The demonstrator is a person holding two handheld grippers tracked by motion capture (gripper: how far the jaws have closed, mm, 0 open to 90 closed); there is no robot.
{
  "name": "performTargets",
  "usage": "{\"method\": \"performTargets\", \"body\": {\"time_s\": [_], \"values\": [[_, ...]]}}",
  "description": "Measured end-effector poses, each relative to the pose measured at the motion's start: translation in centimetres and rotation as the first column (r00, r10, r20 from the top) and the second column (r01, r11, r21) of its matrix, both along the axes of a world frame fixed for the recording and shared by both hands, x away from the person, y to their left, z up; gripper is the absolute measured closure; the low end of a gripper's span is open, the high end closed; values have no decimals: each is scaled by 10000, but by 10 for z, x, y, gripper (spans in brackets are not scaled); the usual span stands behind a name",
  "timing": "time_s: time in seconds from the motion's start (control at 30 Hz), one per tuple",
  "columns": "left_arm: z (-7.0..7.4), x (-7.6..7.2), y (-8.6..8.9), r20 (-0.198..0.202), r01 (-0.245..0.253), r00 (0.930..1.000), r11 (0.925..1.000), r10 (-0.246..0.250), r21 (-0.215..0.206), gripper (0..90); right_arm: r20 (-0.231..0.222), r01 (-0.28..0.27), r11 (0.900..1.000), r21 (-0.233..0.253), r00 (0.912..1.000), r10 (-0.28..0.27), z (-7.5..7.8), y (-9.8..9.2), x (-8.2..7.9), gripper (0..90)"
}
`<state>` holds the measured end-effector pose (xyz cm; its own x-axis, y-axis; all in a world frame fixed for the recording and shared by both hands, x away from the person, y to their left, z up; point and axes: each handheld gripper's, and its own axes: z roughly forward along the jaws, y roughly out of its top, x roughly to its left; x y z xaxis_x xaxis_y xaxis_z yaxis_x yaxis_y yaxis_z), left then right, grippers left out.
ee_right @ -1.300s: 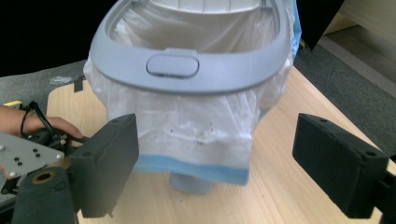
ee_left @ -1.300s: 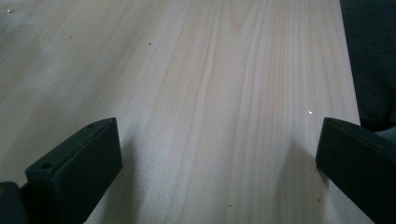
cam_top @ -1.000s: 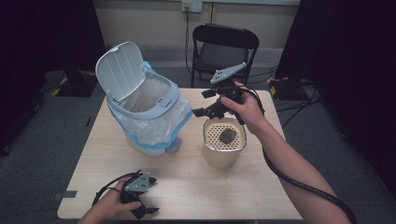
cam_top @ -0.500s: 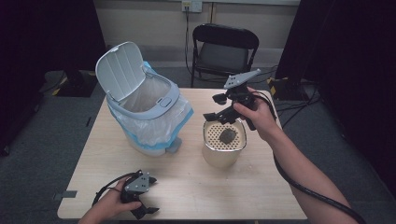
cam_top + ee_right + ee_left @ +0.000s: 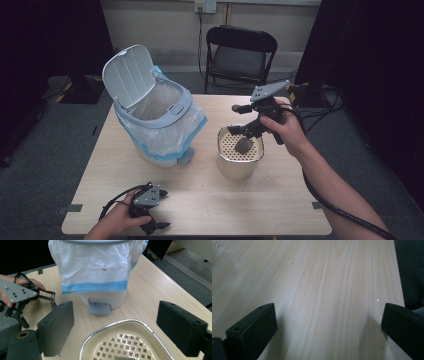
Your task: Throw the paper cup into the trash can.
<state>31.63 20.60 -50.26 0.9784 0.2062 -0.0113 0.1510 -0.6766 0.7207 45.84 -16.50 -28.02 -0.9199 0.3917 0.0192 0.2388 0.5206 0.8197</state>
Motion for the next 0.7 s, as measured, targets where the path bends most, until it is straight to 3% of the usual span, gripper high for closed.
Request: {"method": "performTargets", "body": {"time_s": [0.7], "values": [[0,0,0,-36,-34,10000,10000,34,-27,0,10,165,9998,-117,9999,-165,-19,-36,-23,143]]}}
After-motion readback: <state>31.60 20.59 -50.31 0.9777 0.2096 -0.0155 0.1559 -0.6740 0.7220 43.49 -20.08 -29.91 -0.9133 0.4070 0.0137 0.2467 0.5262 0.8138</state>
